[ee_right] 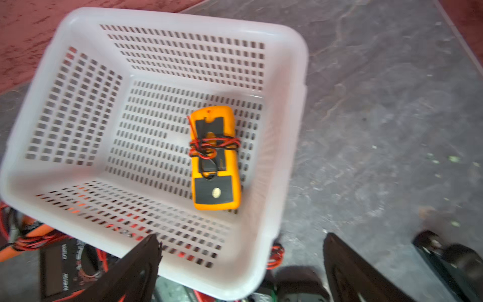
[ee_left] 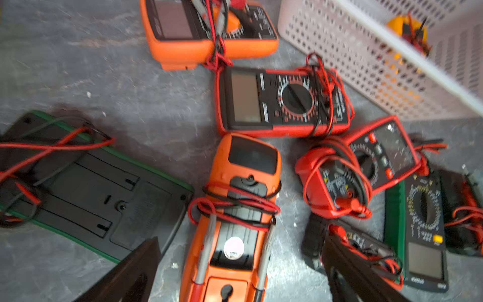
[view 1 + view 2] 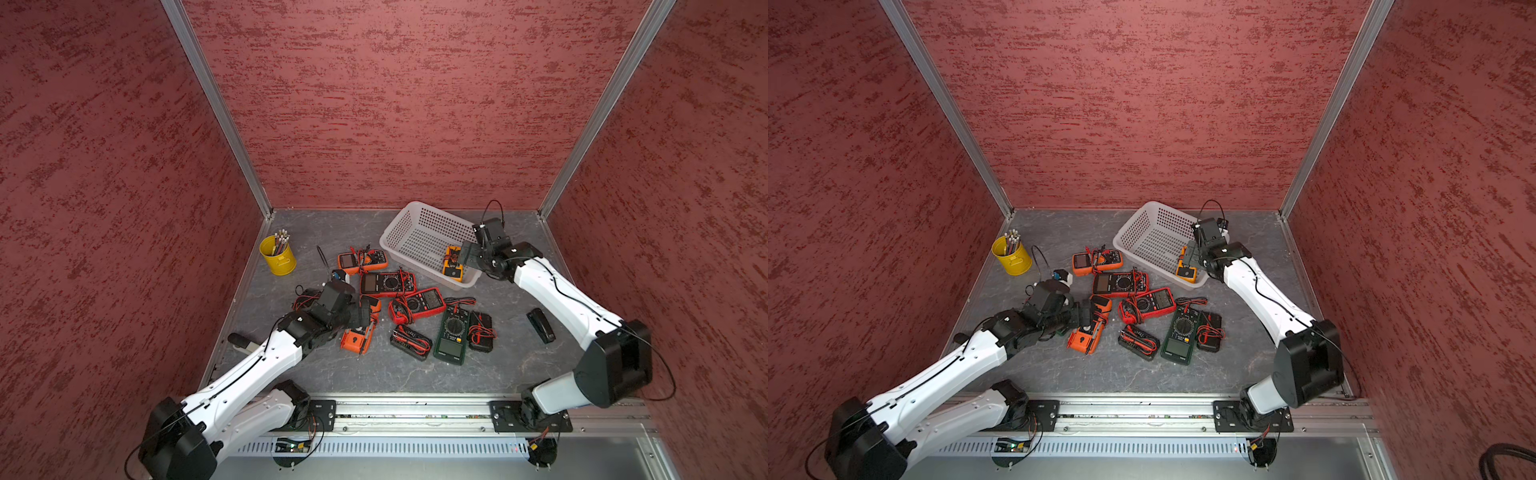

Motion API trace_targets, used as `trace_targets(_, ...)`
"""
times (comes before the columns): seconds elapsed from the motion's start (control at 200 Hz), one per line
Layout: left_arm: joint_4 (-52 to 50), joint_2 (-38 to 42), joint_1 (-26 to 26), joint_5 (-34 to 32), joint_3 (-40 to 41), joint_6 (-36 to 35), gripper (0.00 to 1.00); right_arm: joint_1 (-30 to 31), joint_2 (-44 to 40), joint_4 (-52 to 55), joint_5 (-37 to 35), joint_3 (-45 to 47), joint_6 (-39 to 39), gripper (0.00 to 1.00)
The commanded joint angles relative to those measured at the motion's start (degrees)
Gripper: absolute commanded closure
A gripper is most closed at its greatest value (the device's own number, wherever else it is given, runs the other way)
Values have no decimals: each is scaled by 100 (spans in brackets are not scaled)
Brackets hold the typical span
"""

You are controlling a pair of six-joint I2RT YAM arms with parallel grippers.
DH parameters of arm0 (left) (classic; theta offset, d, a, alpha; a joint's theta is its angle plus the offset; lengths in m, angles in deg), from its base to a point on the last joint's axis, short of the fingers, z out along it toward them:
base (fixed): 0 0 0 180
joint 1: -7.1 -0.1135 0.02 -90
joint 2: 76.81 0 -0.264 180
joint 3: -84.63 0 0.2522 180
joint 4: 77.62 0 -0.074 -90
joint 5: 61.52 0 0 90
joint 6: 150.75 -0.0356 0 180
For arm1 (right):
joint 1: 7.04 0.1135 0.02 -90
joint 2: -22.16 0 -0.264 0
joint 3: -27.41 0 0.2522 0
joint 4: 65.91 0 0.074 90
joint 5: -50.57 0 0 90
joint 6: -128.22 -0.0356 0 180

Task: Put the multimeter into the basket
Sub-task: Place the multimeter in the basket, then pick up the multimeter from the center of the board.

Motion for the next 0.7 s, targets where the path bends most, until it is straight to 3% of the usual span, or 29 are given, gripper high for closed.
trace_targets(0.0, -145, -195, 228, -292, 178, 210, 0, 10, -634, 116, -770, 450, -70, 1)
trace_targets(0.296, 129, -1019, 354, -214, 194, 39, 0, -12, -1752, 88, -1096, 1316, -192, 1)
trace_targets(0.691, 596, -2064, 394, -108, 41, -177, 0, -14, -1883, 233, -1298, 1617, -349, 1)
